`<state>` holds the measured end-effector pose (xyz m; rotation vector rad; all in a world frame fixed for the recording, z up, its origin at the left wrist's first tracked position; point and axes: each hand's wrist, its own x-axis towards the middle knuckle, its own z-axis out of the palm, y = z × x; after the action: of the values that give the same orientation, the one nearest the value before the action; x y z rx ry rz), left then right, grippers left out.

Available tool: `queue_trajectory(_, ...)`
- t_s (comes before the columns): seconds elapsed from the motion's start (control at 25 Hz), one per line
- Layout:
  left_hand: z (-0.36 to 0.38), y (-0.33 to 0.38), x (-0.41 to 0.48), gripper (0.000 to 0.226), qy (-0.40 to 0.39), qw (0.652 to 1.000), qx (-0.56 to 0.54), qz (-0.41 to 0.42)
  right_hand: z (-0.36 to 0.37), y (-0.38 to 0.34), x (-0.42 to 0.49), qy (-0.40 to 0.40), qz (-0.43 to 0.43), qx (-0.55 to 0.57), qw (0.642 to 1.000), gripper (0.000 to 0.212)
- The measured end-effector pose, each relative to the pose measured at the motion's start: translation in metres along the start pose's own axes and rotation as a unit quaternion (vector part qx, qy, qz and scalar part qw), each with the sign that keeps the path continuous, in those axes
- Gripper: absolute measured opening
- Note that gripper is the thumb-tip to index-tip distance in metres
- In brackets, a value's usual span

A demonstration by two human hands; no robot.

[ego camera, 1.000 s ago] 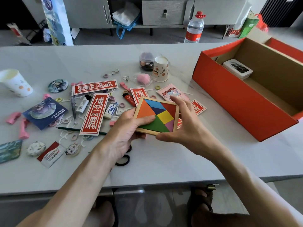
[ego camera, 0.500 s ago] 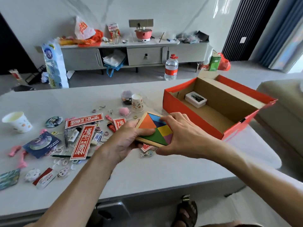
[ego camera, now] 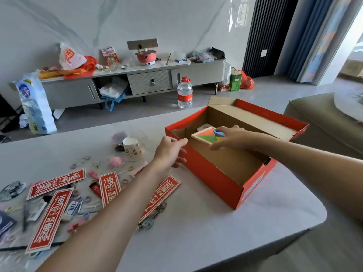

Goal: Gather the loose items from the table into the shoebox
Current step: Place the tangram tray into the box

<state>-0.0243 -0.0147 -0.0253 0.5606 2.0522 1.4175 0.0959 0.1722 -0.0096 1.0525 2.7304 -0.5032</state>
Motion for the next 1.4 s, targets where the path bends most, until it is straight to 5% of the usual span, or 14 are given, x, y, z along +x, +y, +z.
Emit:
queue_trajectory(0.16, 0.028, -0.012, 0.045, 0.049, 0.037, 0.995, 0.093, 0.030, 0.066, 0.013, 0.055, -0.027, 0.002, -0.077, 0.997, 0.084)
queue_trajectory(0.36, 0.037, -0.030, 0.074, 0.061, 0.012, 0.999, 0.045, 0.009, 0.100, -0.001, 0.096, -0.039, -0.048, -0.130, 0.990, 0.074)
queue_trajectory(0.64, 0.030, -0.042, 0.087, 0.031, -0.041, 0.990, -0.111, -0.072, 0.117, -0.011, 0.121, 0.035, -0.104, -0.189, 0.976, 0.080)
queue_trajectory(0.92, 0.025, -0.044, 0.088, 0.030, -0.068, 0.986, -0.129, -0.082, 0.114, -0.020, 0.145, 0.027, -0.075, -0.148, 0.986, 0.089)
queue_trajectory(1.2, 0.025, -0.046, 0.087, 0.033, -0.073, 0.986, -0.125, -0.087, 0.114, -0.020, 0.143, 0.011, -0.080, -0.116, 0.990, 0.075)
queue_trajectory(1.4, 0.021, -0.042, 0.081, 0.042, -0.069, 0.987, -0.118, -0.083, 0.076, -0.030, 0.123, 0.082, -0.063, 0.046, 0.994, 0.043)
